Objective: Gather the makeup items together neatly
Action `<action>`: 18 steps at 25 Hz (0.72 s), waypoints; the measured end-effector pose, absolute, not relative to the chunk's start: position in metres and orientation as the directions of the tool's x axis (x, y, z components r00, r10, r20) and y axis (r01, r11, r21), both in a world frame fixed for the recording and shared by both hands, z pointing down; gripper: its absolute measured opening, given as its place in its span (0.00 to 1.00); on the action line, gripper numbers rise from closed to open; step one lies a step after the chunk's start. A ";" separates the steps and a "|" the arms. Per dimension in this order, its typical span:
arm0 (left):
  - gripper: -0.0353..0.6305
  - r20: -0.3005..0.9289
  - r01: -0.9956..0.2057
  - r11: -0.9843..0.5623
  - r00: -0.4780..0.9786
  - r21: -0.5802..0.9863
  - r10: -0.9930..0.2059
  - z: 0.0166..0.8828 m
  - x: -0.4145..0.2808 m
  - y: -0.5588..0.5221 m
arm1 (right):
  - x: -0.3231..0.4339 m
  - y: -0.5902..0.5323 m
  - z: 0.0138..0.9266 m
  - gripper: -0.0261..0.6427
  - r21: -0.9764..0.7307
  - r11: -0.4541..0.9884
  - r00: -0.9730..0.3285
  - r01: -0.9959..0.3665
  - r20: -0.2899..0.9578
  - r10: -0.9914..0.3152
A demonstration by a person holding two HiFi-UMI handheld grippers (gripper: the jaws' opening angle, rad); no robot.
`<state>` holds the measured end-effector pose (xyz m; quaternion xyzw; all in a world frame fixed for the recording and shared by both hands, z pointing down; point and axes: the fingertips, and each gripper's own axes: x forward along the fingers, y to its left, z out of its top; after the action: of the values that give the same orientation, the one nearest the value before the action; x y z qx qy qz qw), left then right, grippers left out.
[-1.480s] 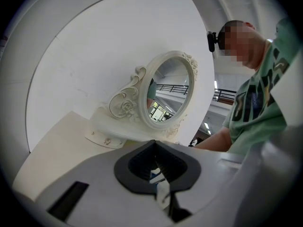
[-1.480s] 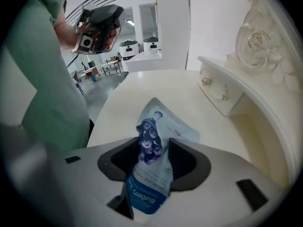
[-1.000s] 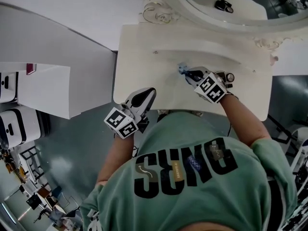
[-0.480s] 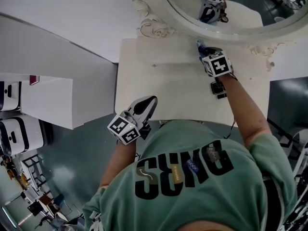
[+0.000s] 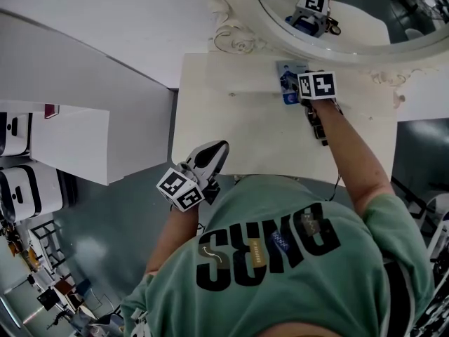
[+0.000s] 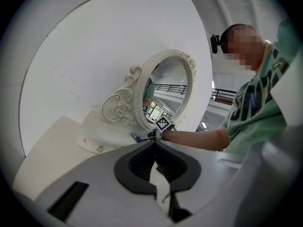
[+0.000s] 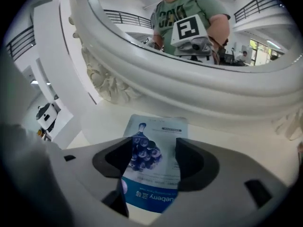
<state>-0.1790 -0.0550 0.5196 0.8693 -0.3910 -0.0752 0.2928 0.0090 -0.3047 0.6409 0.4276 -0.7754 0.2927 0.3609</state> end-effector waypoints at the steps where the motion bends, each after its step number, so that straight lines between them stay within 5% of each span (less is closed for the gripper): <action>1: 0.07 0.098 -0.635 -0.524 0.684 0.567 -0.723 0.519 -0.179 -0.054 | 0.011 -0.308 0.641 0.46 -0.134 0.433 -0.350 -0.891 0.810 -0.470; 10: 0.07 0.103 -0.638 -0.520 0.682 0.568 -0.724 0.517 -0.179 -0.043 | 0.014 -0.317 0.633 0.48 -0.219 0.215 -0.306 -0.952 0.753 -0.583; 18: 0.07 0.059 -0.611 -0.590 0.720 0.528 -0.692 0.493 -0.154 -0.046 | 0.045 -0.268 0.531 0.49 -0.290 0.465 -0.542 -0.837 0.559 -0.628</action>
<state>-0.1541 -0.0459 0.4927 0.8884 -0.3666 -0.0762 0.2657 0.0450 -0.2680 0.5310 0.4388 -0.8343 0.2740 0.1906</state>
